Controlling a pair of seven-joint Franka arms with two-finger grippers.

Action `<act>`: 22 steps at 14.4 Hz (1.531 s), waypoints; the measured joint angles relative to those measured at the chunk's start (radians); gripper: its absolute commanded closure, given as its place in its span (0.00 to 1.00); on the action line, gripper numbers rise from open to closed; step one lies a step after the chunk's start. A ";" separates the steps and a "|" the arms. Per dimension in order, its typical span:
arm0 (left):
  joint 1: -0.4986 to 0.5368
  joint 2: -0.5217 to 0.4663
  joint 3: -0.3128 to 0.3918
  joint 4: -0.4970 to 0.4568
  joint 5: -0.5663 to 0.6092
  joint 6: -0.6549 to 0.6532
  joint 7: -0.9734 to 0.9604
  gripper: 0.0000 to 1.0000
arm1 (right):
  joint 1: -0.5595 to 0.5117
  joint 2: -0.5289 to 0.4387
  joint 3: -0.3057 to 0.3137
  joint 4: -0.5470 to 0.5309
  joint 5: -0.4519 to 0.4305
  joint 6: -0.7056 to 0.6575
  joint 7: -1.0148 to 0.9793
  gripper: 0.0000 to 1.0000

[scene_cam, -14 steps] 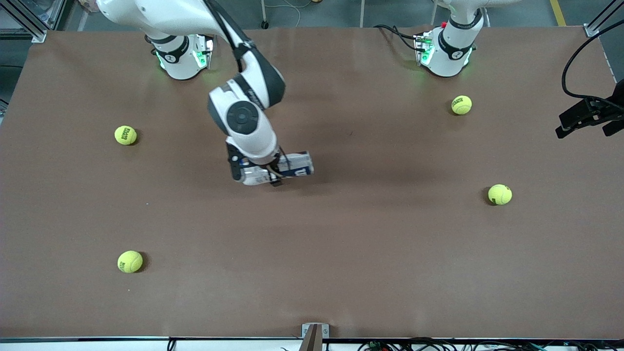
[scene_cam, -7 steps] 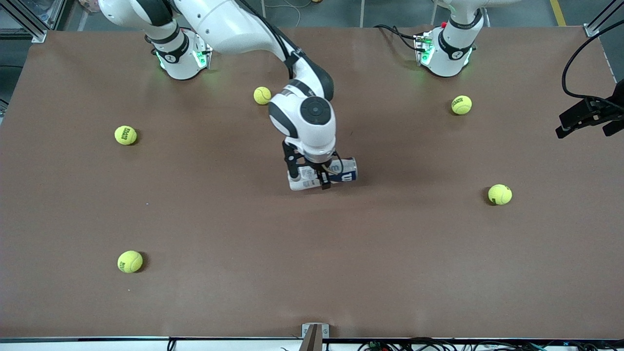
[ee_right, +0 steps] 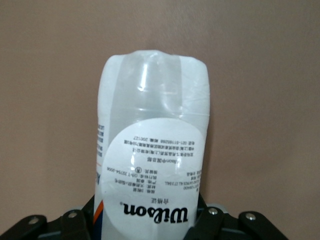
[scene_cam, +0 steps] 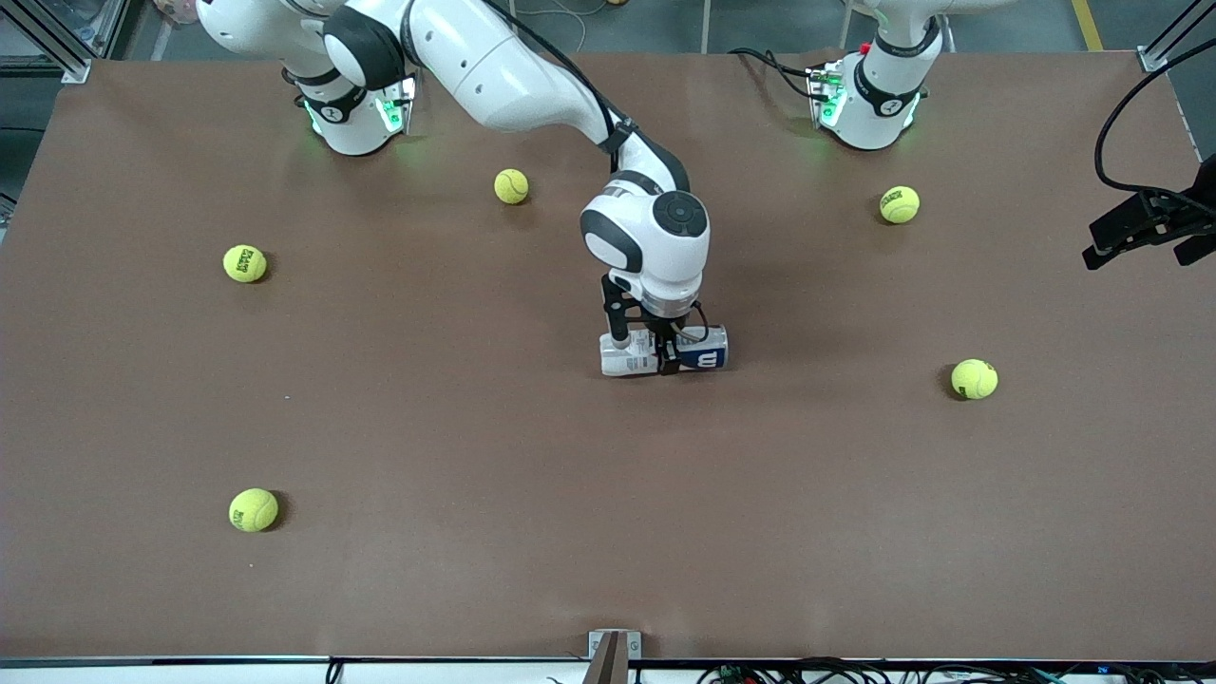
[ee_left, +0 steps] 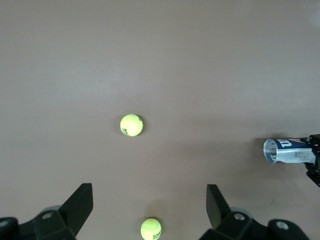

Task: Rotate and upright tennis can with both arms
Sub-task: 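Carry the can with the right gripper toward the table's middle, then lower the can and open the right gripper while the left gripper approaches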

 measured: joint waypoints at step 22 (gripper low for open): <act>-0.050 0.240 -0.066 -0.369 -0.413 0.205 0.001 0.00 | 0.023 -0.003 -0.007 0.081 -0.043 -0.082 0.011 0.00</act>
